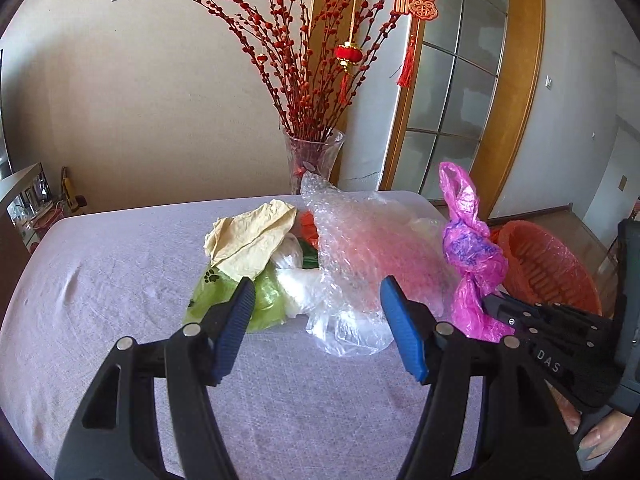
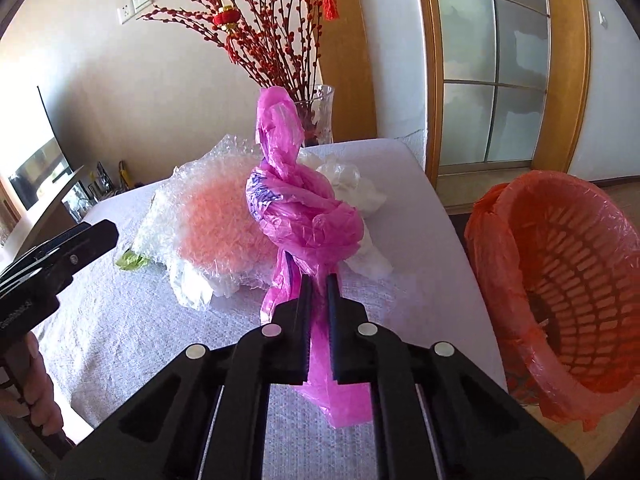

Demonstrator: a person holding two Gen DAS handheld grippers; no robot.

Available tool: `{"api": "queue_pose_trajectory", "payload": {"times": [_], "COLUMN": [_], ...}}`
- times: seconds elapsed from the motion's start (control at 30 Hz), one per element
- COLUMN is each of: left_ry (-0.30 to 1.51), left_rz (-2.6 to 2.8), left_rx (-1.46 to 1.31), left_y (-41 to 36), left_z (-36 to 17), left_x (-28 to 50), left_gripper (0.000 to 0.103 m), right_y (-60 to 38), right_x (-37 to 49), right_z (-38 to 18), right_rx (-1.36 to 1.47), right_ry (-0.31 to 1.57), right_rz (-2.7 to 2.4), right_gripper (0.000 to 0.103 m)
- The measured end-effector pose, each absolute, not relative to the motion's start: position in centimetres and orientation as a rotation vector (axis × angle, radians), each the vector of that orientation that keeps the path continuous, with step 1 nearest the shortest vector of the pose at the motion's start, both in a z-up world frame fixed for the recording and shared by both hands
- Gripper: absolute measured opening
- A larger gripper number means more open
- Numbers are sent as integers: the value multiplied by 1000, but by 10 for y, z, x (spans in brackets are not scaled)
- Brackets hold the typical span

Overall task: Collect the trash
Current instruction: 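Grasp the pink bag with the right tool and lift it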

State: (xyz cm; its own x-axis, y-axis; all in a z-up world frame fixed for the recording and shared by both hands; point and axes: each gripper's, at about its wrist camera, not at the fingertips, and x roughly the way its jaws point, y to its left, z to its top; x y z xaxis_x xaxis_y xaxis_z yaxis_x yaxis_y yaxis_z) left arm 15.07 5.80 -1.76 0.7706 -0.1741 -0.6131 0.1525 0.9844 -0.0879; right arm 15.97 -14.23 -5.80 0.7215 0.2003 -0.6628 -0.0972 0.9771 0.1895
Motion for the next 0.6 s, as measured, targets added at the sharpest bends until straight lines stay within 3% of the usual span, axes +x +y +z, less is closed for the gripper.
{"api": "queue_pose_trajectory", "payload": {"times": [0.13,0.4,0.53,0.6], "left_ry": [694,779,802,790], "left_rz": [-177,-190,-213,-226], "left_rx": [-24,-14,-19,-12], "left_y": [50,35,32,32], "left_z": [-23,-42,-49,-48], "left_x": [164,188,192,190], "left_gripper": [63,50,19,11], "right_y": [-147,-166,-171,-172], "right_x": [151,144,141,139], "right_z": [-53,-57,-58,-57], "right_rx": [139,172,180,182], "right_ry": [721,729,728,726], "right_rz": [145,116,111,110], "right_gripper": [7,7,7,7]}}
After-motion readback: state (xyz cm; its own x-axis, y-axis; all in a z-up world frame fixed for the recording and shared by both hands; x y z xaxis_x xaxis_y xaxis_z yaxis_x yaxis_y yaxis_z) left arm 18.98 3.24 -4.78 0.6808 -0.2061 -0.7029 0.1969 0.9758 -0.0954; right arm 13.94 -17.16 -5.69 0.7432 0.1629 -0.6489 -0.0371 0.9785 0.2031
